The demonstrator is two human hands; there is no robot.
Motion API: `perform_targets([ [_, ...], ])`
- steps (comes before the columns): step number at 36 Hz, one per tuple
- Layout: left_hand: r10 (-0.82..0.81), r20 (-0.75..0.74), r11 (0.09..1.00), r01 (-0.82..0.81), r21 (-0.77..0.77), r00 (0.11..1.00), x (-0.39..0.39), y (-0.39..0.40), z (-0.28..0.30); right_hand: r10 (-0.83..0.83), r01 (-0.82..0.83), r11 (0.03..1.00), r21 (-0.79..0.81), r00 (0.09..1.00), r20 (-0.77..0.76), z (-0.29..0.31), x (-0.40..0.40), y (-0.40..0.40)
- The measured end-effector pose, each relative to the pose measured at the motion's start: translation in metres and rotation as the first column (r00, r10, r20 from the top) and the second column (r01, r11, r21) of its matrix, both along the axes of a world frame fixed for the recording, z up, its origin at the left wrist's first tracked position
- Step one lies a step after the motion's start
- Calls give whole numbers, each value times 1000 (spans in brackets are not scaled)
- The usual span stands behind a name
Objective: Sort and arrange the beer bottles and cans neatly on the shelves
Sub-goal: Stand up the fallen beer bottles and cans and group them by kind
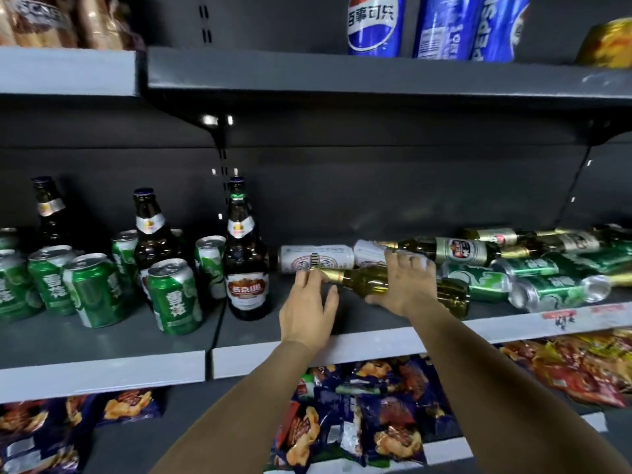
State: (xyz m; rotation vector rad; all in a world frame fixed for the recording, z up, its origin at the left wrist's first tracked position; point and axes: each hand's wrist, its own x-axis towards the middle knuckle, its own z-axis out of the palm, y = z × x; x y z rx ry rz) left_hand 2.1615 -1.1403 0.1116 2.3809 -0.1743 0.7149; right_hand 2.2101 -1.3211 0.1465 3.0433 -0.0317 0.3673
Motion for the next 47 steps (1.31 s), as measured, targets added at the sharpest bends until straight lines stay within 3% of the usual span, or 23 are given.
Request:
perform_targets([
  [6,45,-91,993,-55,-106,995,12,-46,0,125,-126,988,-86,992,-22,-10,7,-19],
  [11,106,-138,972,-131,-193,985,9,-62,-6,179,-179,984,-18,983,39,-10,9,-24],
  [15,104,-168,966,-140,-219,980,14,-61,-6,227,-255,945,203,962,152,2,11,-24],
  [18,88,-188,959,-134,-250,978,22,-60,2,217,-302,859,415,946,239,15,16,-17],
  [23,66,-190,984,-95,-149,980,29,-57,10,105,-292,653,699,949,298,26,24,-5],
  [29,136,-240,984,-159,-77,961,43,-33,10,-55,-232,462,856,956,288,18,40,-2],
  [40,271,-296,949,-204,239,916,89,-12,20,-118,-302,460,835,911,395,-2,50,1],
  [47,358,-393,868,-146,474,847,122,-18,21,-159,-334,430,839,887,434,-6,55,4],
])
